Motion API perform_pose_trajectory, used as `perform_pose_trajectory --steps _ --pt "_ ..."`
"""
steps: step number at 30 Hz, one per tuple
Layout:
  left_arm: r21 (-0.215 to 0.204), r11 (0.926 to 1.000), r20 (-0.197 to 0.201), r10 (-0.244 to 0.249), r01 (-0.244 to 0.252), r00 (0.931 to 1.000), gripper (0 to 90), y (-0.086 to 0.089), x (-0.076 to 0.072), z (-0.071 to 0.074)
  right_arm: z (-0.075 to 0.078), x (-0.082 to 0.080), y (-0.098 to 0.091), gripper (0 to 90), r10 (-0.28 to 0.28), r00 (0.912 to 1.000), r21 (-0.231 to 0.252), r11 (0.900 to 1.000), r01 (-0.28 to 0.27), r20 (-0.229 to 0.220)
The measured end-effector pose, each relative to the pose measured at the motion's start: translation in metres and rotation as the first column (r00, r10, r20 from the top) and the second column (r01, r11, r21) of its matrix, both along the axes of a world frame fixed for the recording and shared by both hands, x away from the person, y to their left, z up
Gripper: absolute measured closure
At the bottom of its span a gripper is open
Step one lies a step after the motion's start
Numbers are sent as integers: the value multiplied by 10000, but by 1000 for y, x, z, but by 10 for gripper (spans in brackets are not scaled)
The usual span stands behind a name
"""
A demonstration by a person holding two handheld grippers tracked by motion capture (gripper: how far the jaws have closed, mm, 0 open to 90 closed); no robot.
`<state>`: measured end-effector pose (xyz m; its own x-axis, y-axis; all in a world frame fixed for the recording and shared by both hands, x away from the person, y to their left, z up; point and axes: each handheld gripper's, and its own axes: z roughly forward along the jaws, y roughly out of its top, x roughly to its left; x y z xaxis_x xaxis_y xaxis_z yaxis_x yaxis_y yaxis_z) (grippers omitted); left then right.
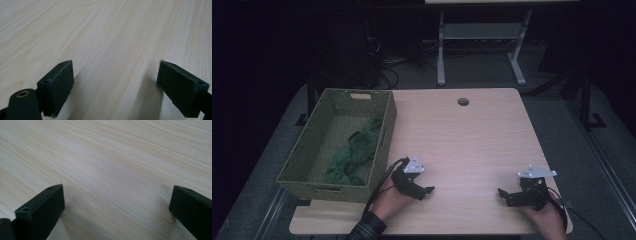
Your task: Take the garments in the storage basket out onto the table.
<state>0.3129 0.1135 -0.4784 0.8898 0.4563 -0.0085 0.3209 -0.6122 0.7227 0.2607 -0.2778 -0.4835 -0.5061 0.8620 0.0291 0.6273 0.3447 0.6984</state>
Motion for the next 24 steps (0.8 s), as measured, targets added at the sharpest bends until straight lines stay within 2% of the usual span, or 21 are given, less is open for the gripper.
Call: perform_pose_trajectory --steps 12,24 --pt "107 9999 9 -89 89 10000 134 1 2 1 0 0 0 0 0 10000 -1 10000 0 -2" --pt "465 9989 -566 51 -25 9984 141 -1 7 8 0 0 0 0 1 10000 -2 10000 -1 -4"
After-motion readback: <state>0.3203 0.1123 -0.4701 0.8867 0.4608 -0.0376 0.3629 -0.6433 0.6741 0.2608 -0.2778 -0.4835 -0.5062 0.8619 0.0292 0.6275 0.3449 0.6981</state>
